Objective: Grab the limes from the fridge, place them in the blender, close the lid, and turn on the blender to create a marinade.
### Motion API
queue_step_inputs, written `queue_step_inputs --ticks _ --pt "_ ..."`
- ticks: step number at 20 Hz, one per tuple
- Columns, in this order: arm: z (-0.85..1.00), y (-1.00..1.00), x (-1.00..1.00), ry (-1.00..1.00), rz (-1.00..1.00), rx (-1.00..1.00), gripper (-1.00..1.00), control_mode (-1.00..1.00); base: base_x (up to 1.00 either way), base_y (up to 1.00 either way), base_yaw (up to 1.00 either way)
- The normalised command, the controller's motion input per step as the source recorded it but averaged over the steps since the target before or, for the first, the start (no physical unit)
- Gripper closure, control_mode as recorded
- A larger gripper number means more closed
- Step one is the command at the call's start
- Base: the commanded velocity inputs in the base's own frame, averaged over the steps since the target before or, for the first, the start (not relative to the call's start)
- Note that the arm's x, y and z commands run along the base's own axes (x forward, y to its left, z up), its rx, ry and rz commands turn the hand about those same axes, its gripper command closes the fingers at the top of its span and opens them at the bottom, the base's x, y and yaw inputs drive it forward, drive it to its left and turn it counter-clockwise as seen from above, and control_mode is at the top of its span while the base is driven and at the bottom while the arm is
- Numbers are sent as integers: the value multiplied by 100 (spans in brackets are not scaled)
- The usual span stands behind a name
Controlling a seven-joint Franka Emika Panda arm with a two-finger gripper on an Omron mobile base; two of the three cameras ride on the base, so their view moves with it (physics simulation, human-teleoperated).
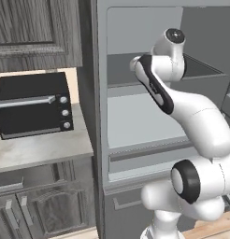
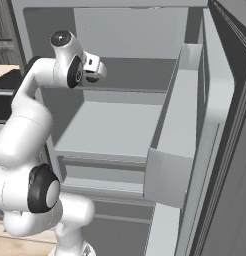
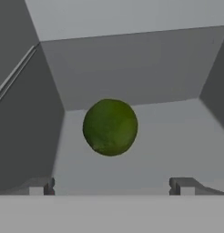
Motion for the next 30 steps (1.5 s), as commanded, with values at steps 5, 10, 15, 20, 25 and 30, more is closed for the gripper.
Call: queue_step_inputs --ticks 5,10,15,20,25,30 --pt "-18 0 46 0 3 0 -100 -100 0 0 0" --pt "-22 0 49 0 2 0 -100 -100 0 0 0" --pt "-19 0 18 0 3 0 -100 -100 0 0 0" --pt "-18 0 14 0 3 0 -100 -100 0 0 0" --pt "-18 0 25 0 3 0 100 -100 0 0 0" --pt "-1 2 -11 -5 5 0 100 -100 0 0 0"
